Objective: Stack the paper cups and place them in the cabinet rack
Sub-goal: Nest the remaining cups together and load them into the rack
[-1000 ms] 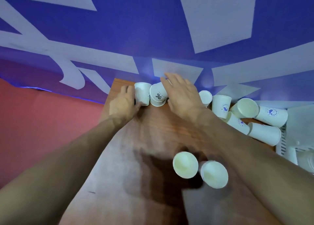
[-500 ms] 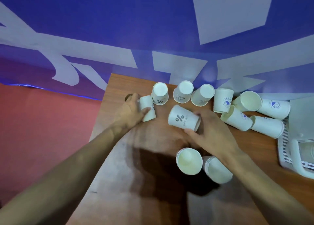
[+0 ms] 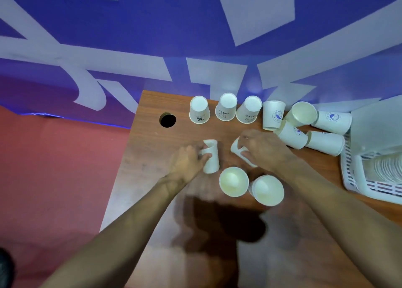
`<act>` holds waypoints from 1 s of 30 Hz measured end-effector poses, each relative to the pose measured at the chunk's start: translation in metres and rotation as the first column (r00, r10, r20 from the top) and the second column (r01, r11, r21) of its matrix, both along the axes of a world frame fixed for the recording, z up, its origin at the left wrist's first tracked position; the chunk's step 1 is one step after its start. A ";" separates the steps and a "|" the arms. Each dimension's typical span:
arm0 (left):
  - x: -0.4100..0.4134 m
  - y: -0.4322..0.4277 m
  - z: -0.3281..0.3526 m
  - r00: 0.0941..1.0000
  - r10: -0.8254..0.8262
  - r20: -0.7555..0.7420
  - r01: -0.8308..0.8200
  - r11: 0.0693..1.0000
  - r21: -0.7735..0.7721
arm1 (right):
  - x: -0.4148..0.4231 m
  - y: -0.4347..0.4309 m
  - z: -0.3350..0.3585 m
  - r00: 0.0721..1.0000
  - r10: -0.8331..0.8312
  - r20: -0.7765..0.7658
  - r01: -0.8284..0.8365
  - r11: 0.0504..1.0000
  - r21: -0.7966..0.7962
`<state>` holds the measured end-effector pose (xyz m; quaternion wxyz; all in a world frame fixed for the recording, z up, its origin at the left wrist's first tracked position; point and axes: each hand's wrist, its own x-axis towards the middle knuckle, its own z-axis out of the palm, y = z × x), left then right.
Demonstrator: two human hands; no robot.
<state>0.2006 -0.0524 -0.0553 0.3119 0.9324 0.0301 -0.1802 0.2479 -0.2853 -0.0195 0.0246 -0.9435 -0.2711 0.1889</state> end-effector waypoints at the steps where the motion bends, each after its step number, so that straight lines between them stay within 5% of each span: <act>1: -0.003 -0.004 0.009 0.999 0.018 0.028 -0.018 1.000 0.006 | -0.004 -0.002 0.008 0.999 -0.019 0.038 0.019 1.000 0.003; 6: -0.024 -0.017 0.061 0.954 0.006 0.300 -0.013 1.000 0.024 | -0.047 -0.024 0.051 0.931 -0.300 0.206 0.258 0.943 0.209; 12: -0.053 -0.029 0.098 0.862 -0.071 0.502 0.070 0.997 0.020 | -0.095 -0.042 0.083 0.876 -0.412 0.252 0.285 0.862 0.419; 17: -0.079 -0.038 0.099 0.837 -0.197 0.511 0.198 0.979 0.052 | -0.141 -0.059 0.081 0.820 -0.549 0.162 0.388 0.742 0.547; 26: -0.094 -0.044 0.054 0.766 -0.418 0.488 0.343 0.908 0.239 | -0.188 -0.072 0.075 0.826 -0.529 0.195 0.370 0.770 0.520; 30: -0.097 -0.050 0.050 0.821 -0.480 0.308 0.415 0.874 0.255 | -0.191 -0.071 0.072 0.837 -0.507 0.205 0.366 0.798 0.478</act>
